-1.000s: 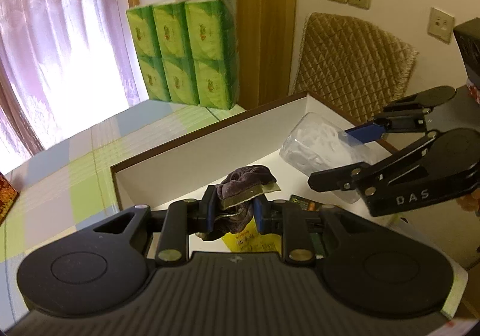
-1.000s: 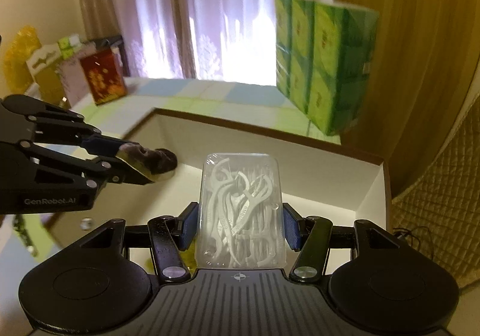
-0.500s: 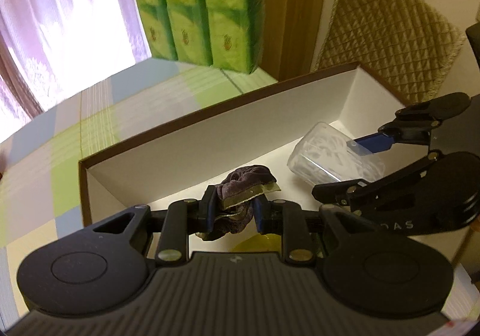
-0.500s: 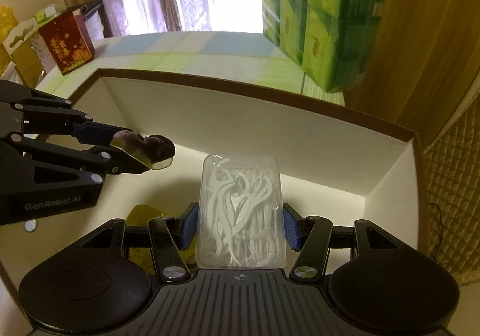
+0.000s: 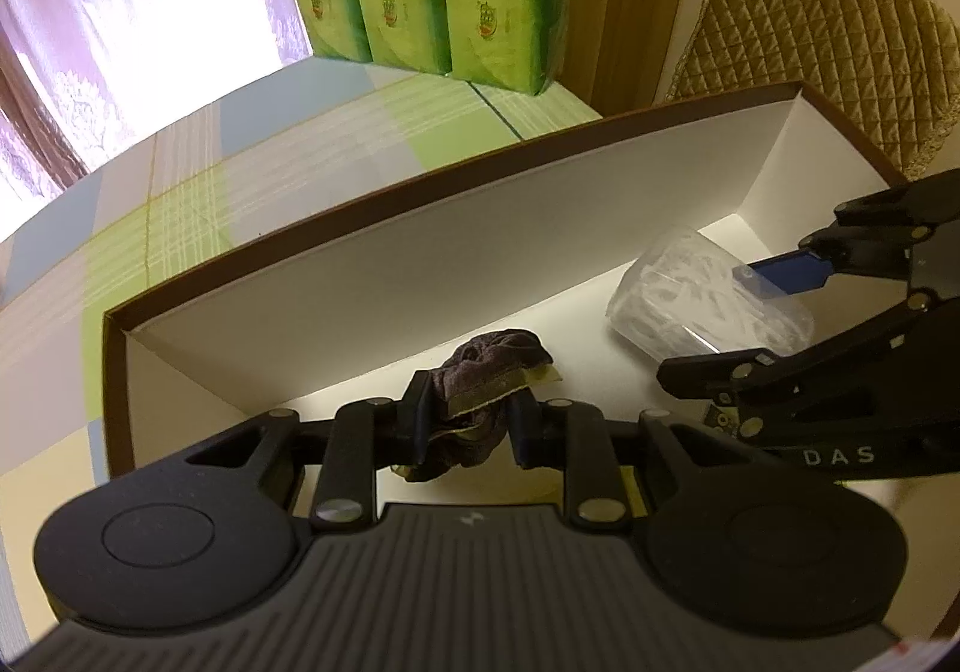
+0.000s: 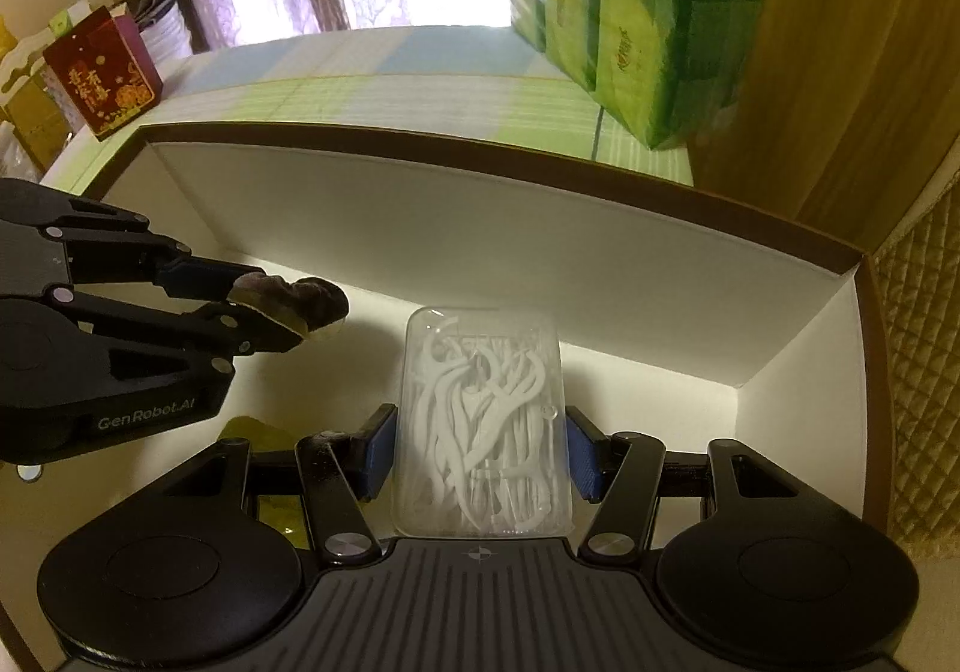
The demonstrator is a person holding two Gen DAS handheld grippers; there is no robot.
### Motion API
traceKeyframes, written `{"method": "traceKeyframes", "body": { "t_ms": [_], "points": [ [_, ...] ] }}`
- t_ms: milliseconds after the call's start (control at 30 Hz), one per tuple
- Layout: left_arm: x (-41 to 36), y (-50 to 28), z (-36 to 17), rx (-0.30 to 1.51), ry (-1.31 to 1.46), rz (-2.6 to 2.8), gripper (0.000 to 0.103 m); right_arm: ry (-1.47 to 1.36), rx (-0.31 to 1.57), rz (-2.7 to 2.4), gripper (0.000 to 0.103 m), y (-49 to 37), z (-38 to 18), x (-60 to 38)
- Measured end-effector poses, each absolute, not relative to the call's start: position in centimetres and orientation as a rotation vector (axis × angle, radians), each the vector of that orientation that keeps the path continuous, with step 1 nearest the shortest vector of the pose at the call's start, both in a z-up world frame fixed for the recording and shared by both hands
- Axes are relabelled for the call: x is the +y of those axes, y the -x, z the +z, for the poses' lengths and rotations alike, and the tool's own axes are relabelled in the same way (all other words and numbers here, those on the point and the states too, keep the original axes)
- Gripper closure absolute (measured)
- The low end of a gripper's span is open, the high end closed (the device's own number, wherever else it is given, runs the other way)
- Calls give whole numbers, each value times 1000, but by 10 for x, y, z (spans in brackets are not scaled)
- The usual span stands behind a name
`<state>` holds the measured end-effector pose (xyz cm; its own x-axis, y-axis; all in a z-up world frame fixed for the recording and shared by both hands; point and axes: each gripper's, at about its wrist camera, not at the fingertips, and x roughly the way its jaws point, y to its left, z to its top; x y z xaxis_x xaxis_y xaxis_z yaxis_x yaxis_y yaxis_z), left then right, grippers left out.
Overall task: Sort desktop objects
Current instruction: 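Open the left gripper dropping the hair tie while the right gripper releases the floss box into the box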
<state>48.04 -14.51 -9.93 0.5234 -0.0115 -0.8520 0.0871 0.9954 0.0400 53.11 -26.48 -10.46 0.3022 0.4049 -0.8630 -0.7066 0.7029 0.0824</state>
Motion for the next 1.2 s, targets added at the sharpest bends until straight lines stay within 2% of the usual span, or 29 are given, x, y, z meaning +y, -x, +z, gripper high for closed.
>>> {"method": "traceKeyframes", "body": {
  "t_ms": [67, 200, 267, 400, 433, 567, 600, 667, 767, 833, 867, 933, 1200],
  "points": [
    [-145, -482, -101, 1025, -78, -56, 78, 338, 1021, 753, 49, -532, -105, -265],
    [-144, -484, -102, 1035, -66, -51, 76, 334, 1016, 749, 49, -532, -105, -264],
    [-144, -482, -102, 1035, -74, -49, 64, 333, 1013, 748, 49, -532, -105, -263],
    [-146, -480, -101, 1024, -102, -50, 59, 327, 977, 757, 48, -531, -103, -261],
    [-146, -479, -100, 1021, -103, -50, 55, 323, 972, 759, 48, -531, -102, -261],
    [-145, -476, -97, 1011, -112, -32, 48, 318, 949, 748, 21, -530, -96, -266],
    [-144, -475, -97, 1011, -115, -27, 47, 315, 945, 753, 18, -530, -93, -268],
    [-142, -472, -95, 1011, -105, -21, 35, 308, 943, 768, 15, -526, -87, -272],
    [-139, -465, -89, 1003, -76, -25, 29, 310, 932, 783, 7, -518, -79, -279],
    [-140, -459, -84, 992, -73, -33, 26, 307, 922, 793, 5, -511, -75, -284],
    [-141, -457, -82, 987, -76, -34, 20, 302, 919, 798, 4, -508, -73, -286],
    [-143, -451, -79, 978, -86, -34, 17, 290, 914, 802, 2, -502, -70, -290],
    [-150, -419, -60, 923, -111, -8, 10, 226, 848, 770, 2, -473, -51, -305]
  ]
}}
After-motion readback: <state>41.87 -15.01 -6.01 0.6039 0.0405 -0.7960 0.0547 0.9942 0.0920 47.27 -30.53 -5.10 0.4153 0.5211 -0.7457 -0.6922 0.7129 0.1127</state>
